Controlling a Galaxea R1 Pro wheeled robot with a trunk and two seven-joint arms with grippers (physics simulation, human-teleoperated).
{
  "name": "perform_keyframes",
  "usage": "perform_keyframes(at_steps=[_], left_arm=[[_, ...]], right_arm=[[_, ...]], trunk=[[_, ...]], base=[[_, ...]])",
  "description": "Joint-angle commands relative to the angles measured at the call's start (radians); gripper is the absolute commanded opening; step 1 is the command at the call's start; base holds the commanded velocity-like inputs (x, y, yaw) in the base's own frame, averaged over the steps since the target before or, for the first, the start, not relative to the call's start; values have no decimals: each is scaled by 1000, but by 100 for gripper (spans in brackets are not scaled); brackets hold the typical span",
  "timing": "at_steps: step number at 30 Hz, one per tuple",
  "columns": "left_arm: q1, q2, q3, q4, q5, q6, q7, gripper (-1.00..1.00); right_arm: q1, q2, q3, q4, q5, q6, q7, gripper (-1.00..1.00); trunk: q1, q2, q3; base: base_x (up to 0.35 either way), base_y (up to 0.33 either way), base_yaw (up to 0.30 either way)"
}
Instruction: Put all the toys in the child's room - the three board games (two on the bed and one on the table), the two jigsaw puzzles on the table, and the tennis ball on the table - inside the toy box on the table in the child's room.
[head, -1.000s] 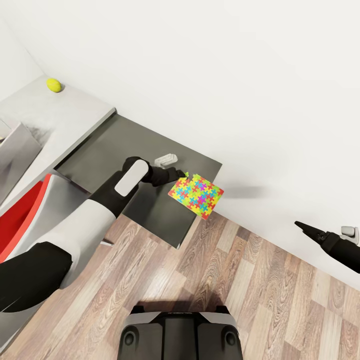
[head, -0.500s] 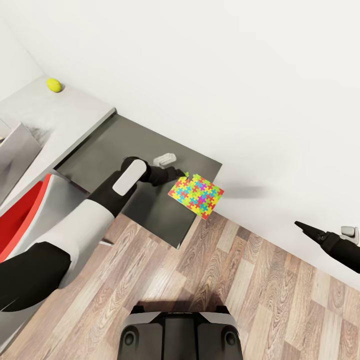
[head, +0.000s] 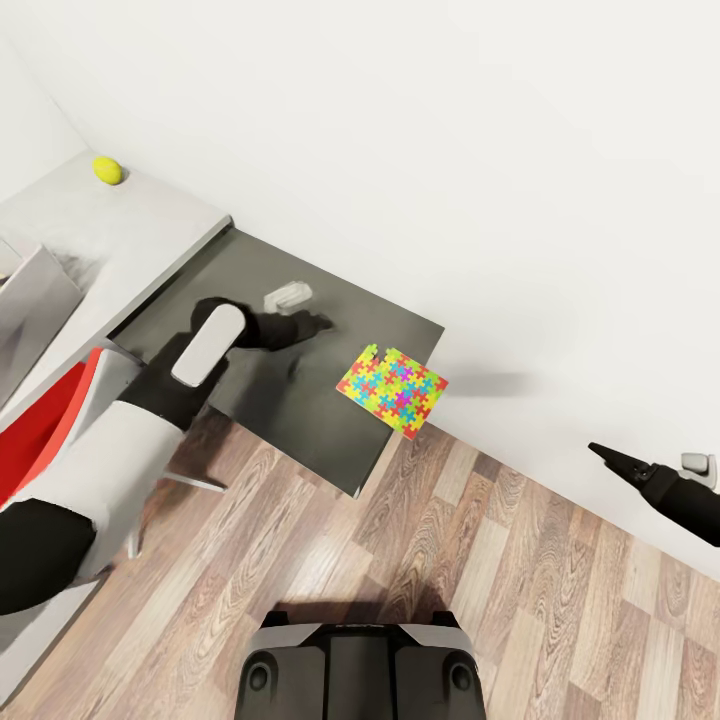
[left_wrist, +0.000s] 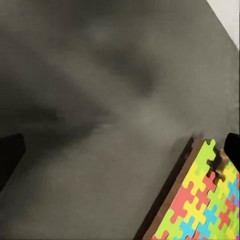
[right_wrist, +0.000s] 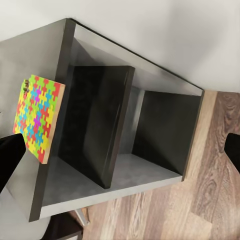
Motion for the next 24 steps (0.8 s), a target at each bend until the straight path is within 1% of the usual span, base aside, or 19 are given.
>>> perform_keyframes(at_steps=[1,2,5,6,9,10,12,13,16,17,19,24], left_arm=[[11,13,12,-47,13,1,16,100],[11,13,12,-47,13,1,16,100],[55,34,51,-204,16,6,56,100],[55,34,51,-204,16,6,56,100],[103,46,73,-356,22,10,107,100],[103,46,73,-356,22,10,107,100],[135,47,81,-439,31,12,130,100],[135,47,81,-439,31,12,130,100],[173,43,87,-523,49,13,152,100],[173,43,87,-523,49,13,152,100],[188,40,89,-556,57,14,160,100],[202,37,93,-591,67,15,168,100]], right_arm=[[-1,1,-1,3,-1,7,3,100],[-1,1,-1,3,-1,7,3,100],[-2,5,0,15,-6,7,3,100],[-2,5,0,15,-6,7,3,100],[-3,8,4,22,-7,7,2,100],[-3,8,4,22,-7,7,2,100],[-2,10,6,24,-5,8,1,100],[-2,10,6,24,-5,8,1,100],[-2,11,8,23,-4,8,1,100],[-2,11,8,23,-4,8,1,100],[-2,11,8,23,-4,8,1,100],[-2,12,8,23,-3,7,2,100]], trunk=[[1,-1,-1],[1,-1,-1],[1,-1,-1],[1,-1,-1],[1,-1,-1],[1,-1,-1],[1,-1,-1],[1,-1,-1],[1,-1,-1],[1,-1,-1],[1,-1,-1],[1,-1,-1]], base=[[0,0,0],[0,0,0],[0,0,0],[0,0,0],[0,0,0],[0,0,0],[0,0,0],[0,0,0],[0,2,0],[0,7,0],[0,52,0],[0,154,0]])
